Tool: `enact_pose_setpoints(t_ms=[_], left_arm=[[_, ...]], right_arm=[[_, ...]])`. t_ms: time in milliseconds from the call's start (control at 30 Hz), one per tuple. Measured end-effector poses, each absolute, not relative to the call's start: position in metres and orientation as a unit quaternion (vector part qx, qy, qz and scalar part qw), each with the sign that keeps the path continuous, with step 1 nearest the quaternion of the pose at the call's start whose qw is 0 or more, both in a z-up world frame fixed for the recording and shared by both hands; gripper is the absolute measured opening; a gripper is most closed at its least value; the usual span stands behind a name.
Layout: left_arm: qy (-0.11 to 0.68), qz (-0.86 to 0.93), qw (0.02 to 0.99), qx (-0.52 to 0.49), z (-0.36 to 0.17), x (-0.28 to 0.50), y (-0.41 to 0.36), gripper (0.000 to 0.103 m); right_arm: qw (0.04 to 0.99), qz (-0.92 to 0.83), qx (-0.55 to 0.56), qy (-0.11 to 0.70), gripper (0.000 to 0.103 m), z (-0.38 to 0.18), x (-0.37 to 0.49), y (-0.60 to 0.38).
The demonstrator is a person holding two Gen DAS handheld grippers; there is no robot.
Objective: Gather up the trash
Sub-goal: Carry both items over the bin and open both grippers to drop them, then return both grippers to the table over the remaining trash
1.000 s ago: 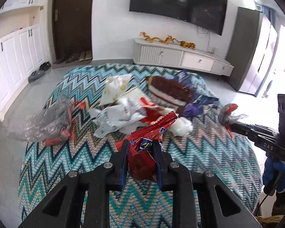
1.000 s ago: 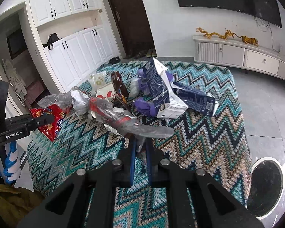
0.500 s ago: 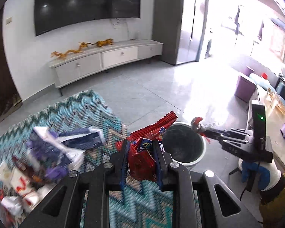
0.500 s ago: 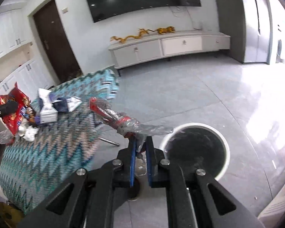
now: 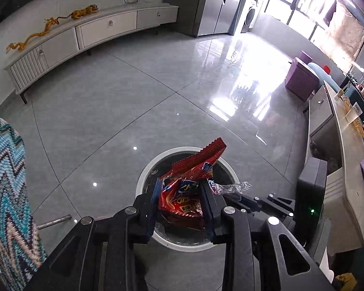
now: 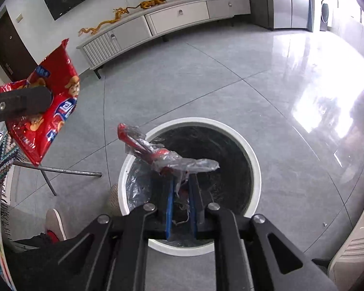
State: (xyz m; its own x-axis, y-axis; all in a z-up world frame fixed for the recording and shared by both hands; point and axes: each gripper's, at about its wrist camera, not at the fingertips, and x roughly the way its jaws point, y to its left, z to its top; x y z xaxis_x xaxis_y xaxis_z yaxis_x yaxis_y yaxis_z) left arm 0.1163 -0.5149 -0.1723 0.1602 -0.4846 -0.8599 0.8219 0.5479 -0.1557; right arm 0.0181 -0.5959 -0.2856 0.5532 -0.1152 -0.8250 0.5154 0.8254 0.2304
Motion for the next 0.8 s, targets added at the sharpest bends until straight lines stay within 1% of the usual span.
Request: enact_pose_setpoints(t_ms=[33, 67, 100, 133, 167, 200, 300, 400, 467, 533, 633, 700, 800], left_arm=[[0.481, -0.442, 0.737, 0.175, -0.177, 0.118, -0.517, 0.036], [0.485, -0.441, 0.735, 0.172, -0.181, 0.119, -0.516, 0.041], [0.489, -0.441, 0.734, 0.168, -0.183, 0.117, -0.517, 0.044], [0.490, -0.442, 0.732, 0.169, -0.186, 0.117, -0.517, 0.053], [0.489, -0.442, 0.732, 0.171, -0.189, 0.117, -0.515, 0.058], [0.486, -0.440, 0.735, 0.173, -0.189, 0.116, -0.514, 0.059], [0.483, -0.442, 0.737, 0.168, -0.186, 0.118, -0.509, 0.059], [0.461, -0.439, 0.753, 0.165, -0.166, 0.115, -0.507, 0.059], [0.438, -0.441, 0.767, 0.160, -0.149, 0.109, -0.493, 0.058], [0.414, -0.442, 0.782, 0.147, -0.126, 0.103, -0.473, 0.058], [0.379, -0.440, 0.803, 0.137, -0.095, 0.090, -0.446, 0.058], [0.365, -0.438, 0.809, 0.141, -0.078, 0.082, -0.431, 0.059], [0.349, -0.431, 0.821, 0.136, -0.055, 0.071, -0.397, 0.060]], right_arm=[[0.848, -0.188, 0.230, 0.440, 0.014, -0.291, 0.020, -0.599], [0.844, -0.191, 0.230, 0.445, 0.019, -0.297, 0.022, -0.601], [0.842, -0.193, 0.231, 0.448, 0.022, -0.301, 0.023, -0.604], [0.839, -0.196, 0.234, 0.452, 0.029, -0.306, 0.024, -0.605], [0.836, -0.199, 0.234, 0.454, 0.038, -0.309, 0.024, -0.607], [0.834, -0.203, 0.234, 0.456, 0.040, -0.310, 0.026, -0.609], [0.832, -0.206, 0.234, 0.459, 0.040, -0.312, 0.024, -0.610], [0.832, -0.211, 0.230, 0.458, 0.043, -0.303, 0.021, -0.607], [0.838, -0.217, 0.239, 0.440, 0.046, -0.288, 0.013, -0.604], [0.852, -0.216, 0.261, 0.399, 0.049, -0.262, 0.001, -0.601], [0.874, -0.218, 0.274, 0.338, 0.061, -0.216, -0.017, -0.590], [0.889, -0.215, 0.270, 0.302, 0.062, -0.181, -0.028, -0.577], [0.904, -0.210, 0.260, 0.267, 0.062, -0.135, -0.037, -0.555]])
